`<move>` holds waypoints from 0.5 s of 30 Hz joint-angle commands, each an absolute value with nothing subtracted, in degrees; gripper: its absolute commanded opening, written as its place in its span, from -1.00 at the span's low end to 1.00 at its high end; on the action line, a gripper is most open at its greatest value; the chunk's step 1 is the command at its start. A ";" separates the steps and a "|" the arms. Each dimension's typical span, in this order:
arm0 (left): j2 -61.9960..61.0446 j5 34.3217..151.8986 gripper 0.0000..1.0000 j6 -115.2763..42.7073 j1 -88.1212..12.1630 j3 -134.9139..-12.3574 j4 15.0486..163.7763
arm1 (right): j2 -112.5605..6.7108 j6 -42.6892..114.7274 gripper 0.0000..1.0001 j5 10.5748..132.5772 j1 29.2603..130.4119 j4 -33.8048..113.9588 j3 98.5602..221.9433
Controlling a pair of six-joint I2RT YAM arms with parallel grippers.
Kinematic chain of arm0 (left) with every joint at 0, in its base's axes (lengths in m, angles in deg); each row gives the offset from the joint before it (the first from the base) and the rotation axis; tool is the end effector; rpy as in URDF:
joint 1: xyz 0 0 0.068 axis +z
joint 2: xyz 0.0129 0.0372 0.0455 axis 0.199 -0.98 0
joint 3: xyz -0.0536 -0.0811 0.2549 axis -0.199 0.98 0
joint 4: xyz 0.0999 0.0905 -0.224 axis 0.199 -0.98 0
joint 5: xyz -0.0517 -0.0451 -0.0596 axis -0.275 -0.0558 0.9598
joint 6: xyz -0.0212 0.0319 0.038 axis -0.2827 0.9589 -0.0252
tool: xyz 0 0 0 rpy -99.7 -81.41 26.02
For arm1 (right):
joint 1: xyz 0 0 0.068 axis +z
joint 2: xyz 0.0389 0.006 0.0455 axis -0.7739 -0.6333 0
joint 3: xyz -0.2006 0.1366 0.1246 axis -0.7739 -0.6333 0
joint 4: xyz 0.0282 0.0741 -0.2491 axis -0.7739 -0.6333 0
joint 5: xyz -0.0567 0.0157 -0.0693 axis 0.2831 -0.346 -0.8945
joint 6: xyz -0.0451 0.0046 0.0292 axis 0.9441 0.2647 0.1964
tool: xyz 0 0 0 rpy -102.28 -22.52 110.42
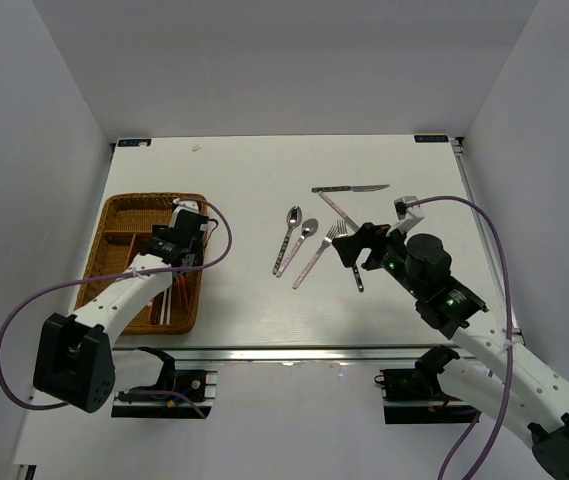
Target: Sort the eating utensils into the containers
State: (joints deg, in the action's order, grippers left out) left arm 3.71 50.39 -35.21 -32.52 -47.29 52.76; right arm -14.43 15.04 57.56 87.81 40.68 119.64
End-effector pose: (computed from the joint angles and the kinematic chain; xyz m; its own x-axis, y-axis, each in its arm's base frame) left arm 0.2254 -0.0651 0.2231 -0.8001 0.1467 -0.5817 -0.1162 0.9134 0.3902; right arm 0.1498 0.1083 0.3051 -0.3315 0.3303 -0.8838 -0.4039 0.7968 0.4493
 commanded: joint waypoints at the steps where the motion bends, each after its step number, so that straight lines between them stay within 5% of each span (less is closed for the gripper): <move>1: 6.02 48.99 0.59 -37.09 -32.05 -48.40 52.51 | -15.61 16.29 0.79 57.96 87.54 42.78 121.79; 3: 6.81 48.90 0.60 -37.71 -32.05 -50.33 51.19 | -18.14 16.73 0.79 57.70 87.45 41.56 123.11; 4: 7.25 48.73 0.95 -39.02 -32.05 -51.38 49.18 | -19.47 17.17 0.79 57.78 87.53 40.77 123.90; 15: 20.95 60.05 0.96 -54.23 -32.05 -69.84 40.54 | -44.85 26.39 0.78 54.18 83.50 19.14 138.14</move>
